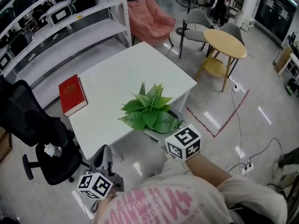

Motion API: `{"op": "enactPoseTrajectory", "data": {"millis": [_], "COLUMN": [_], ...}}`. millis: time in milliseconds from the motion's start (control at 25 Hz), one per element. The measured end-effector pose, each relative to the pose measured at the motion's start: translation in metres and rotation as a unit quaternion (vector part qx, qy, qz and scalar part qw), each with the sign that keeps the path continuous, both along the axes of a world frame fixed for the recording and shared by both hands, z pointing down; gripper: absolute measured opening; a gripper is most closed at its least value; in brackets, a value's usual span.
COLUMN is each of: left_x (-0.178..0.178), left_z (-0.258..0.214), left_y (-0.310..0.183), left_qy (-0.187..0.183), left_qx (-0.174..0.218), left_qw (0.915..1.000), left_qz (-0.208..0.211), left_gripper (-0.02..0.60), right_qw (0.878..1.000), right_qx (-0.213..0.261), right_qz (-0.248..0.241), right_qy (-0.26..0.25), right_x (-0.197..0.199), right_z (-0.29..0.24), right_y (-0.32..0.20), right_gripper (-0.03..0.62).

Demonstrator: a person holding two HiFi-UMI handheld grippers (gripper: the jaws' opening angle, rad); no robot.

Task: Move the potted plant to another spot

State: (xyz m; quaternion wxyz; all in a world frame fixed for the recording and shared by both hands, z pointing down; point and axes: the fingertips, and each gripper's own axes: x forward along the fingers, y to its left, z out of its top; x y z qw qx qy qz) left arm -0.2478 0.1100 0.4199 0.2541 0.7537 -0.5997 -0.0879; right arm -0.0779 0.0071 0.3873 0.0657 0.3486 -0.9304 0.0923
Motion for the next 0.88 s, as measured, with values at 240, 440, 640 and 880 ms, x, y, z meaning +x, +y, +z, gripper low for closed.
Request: {"op": "enactPoseTrajectory", "data": {"millis": [240,440,640,880], "left_x": [0.035,0.058,0.081,0.112], "left_z": [-0.003,-0.007,-0.017,-0.026], "left_y": [-0.038,-0.076,-0.113,-0.156], "left_qy": [-0.003,0.002,-0.001,0.003], "left_qx": [0.001,0.002,0.016,0.014], "left_qw": [0.9999,0.9999,0.9998,0.9999], "left_qz": [0.016,0.010,0.006,-0.003], "left_gripper": [0.003,0.002,0.002,0.003], "right_qw": [1.000,1.000,1.000,1.000], "right_qx": [-0.002,-0.001,0.002,0.006], "right_qz": [0.013,0.009,-0.001,-0.008], "right_qy": [0.002,-0.001,-0.001,-0.001], "right_x": [0.034,0.059,0.081,0.110], "right_z": [-0.001,-0.006,-0.011,-0.025], "right_y": [-0.036,-0.073,-0.106,-0.156], "right_gripper": [0.498,0.499,0.499,0.499]}}
